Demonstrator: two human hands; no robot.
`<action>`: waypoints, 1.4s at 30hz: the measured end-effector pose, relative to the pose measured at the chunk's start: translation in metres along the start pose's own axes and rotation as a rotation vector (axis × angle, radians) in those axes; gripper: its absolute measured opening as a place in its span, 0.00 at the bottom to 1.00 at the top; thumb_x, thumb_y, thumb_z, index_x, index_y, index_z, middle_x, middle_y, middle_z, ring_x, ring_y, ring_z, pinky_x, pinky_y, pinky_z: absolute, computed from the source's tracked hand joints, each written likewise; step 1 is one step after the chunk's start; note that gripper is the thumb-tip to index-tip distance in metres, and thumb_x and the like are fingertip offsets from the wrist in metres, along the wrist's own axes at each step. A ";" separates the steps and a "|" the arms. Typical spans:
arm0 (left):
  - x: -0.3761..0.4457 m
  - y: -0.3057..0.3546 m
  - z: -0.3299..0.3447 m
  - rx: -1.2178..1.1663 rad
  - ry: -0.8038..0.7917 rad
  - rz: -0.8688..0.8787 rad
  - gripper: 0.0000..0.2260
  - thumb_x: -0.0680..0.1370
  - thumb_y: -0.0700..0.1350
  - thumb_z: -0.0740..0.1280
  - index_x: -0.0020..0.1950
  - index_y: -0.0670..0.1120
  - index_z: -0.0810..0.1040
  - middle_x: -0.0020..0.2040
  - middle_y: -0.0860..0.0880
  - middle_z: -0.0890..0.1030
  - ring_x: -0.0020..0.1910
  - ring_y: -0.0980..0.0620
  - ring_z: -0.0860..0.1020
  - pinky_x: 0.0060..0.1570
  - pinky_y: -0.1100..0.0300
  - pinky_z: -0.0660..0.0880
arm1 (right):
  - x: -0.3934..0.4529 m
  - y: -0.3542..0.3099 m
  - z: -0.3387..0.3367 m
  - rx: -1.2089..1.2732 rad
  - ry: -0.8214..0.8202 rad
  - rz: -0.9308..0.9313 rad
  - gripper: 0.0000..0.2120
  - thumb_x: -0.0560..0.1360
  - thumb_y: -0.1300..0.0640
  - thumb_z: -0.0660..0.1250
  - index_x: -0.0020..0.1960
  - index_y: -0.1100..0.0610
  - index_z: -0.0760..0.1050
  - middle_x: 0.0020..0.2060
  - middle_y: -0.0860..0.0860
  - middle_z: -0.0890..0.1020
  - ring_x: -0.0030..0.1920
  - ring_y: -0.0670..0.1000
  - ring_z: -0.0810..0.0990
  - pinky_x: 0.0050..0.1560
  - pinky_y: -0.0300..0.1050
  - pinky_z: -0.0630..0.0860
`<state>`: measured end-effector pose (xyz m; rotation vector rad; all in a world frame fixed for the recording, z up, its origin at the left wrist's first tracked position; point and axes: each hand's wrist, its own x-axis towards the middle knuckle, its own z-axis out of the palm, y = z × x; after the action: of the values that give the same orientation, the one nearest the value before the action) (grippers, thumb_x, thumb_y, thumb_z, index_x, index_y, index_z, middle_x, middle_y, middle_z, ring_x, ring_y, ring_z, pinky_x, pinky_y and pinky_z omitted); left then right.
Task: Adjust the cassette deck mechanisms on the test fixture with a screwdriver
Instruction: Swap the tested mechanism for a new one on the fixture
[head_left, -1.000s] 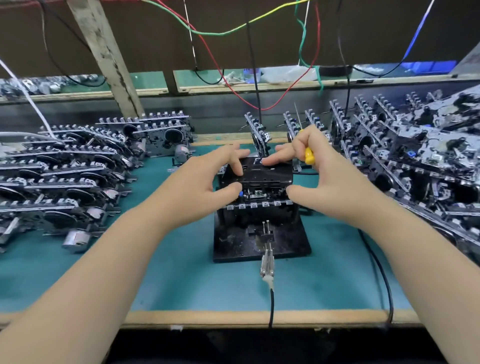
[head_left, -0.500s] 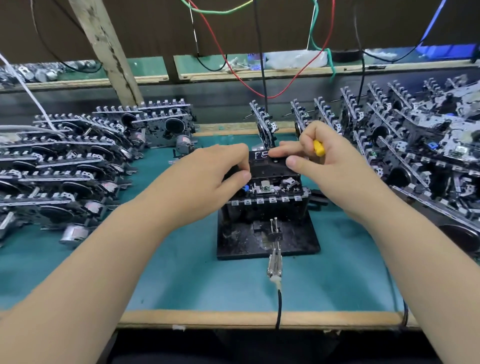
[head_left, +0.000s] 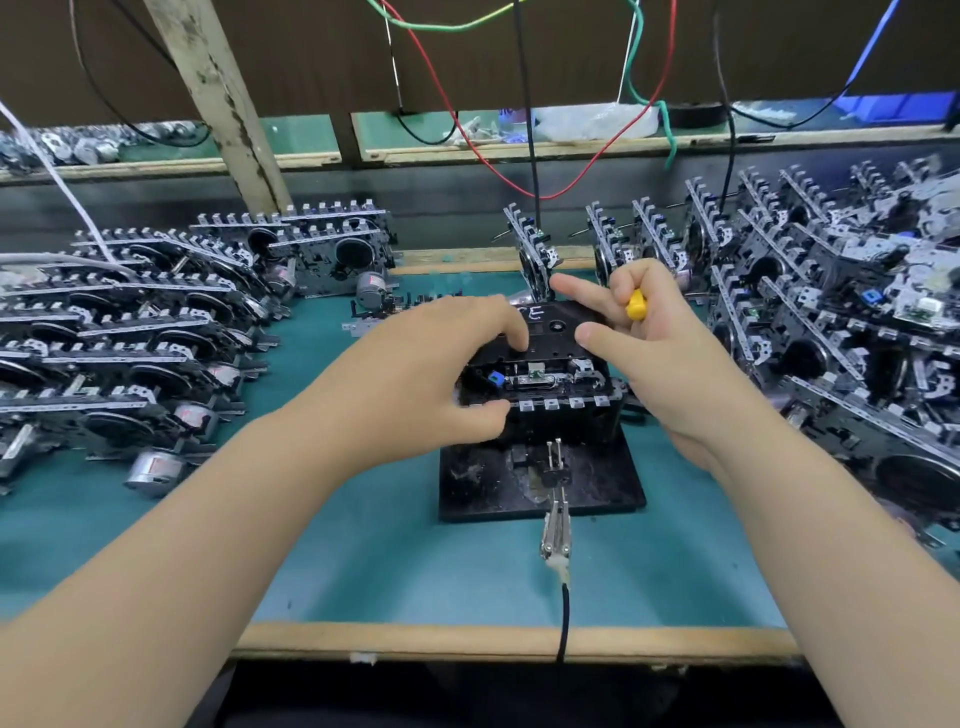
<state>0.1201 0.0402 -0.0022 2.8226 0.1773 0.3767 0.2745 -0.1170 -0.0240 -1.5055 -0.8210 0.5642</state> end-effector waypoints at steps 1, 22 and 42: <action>-0.003 -0.002 0.004 -0.029 0.005 0.014 0.20 0.74 0.50 0.71 0.64 0.55 0.71 0.64 0.55 0.77 0.65 0.55 0.71 0.60 0.70 0.63 | 0.000 0.000 0.000 -0.002 0.007 -0.004 0.18 0.80 0.73 0.60 0.47 0.51 0.59 0.65 0.46 0.81 0.67 0.47 0.76 0.63 0.57 0.71; -0.018 0.024 0.086 -0.540 0.532 -0.225 0.26 0.61 0.56 0.82 0.53 0.66 0.73 0.80 0.62 0.58 0.76 0.64 0.61 0.66 0.73 0.61 | -0.005 -0.003 0.003 -0.035 0.052 -0.021 0.16 0.79 0.73 0.60 0.46 0.55 0.60 0.62 0.43 0.82 0.62 0.34 0.77 0.55 0.31 0.73; -0.015 0.015 0.092 -0.551 0.579 -0.202 0.31 0.59 0.65 0.80 0.58 0.66 0.74 0.78 0.68 0.57 0.74 0.68 0.62 0.63 0.59 0.66 | -0.072 -0.029 -0.029 -0.345 0.405 -0.242 0.20 0.75 0.27 0.53 0.57 0.36 0.75 0.31 0.47 0.83 0.28 0.43 0.77 0.33 0.39 0.73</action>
<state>0.1324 -0.0005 -0.0859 2.0740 0.4010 1.0113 0.2465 -0.1918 -0.0014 -1.7247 -0.7891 -0.0706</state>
